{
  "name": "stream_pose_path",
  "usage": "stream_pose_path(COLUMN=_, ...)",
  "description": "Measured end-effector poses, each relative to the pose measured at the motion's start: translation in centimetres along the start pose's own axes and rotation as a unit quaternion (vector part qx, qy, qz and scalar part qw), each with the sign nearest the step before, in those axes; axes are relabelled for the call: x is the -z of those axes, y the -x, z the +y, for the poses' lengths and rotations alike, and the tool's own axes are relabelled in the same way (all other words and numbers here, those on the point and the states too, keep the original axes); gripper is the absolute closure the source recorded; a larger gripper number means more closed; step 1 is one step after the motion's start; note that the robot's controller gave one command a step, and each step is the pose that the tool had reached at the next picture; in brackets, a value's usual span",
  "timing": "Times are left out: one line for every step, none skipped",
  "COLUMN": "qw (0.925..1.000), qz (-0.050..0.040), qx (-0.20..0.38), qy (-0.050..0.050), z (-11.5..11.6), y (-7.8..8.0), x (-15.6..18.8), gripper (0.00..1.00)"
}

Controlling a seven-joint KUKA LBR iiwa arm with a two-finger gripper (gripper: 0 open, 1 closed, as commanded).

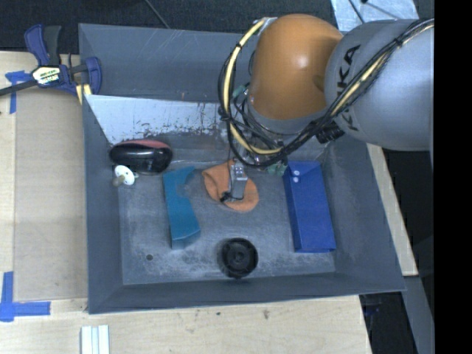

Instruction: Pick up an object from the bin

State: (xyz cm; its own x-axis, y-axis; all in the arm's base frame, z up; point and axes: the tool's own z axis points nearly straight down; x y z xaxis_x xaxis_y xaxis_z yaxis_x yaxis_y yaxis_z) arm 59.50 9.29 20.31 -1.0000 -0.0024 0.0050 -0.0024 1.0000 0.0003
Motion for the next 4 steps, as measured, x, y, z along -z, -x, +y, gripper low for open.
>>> stream_pose_path(qw=1.0000, qz=-0.0042, qx=-0.001, qy=0.000, z=0.0, y=0.1, x=0.5, gripper=0.00)
stream_pose_path(qw=0.9987, qz=-0.0057, qx=-0.051, qy=0.001, z=-2.6, y=1.8, x=-6.7, gripper=0.00)
stream_pose_path(qw=0.9966, qz=-0.0015, qx=-0.083, qy=0.000, z=-5.2, y=2.4, x=-13.6, gripper=0.00)
stream_pose_path(qw=0.9947, qz=-0.0018, qx=-0.103, qy=0.001, z=-5.1, y=2.8, x=-13.3, gripper=0.00)
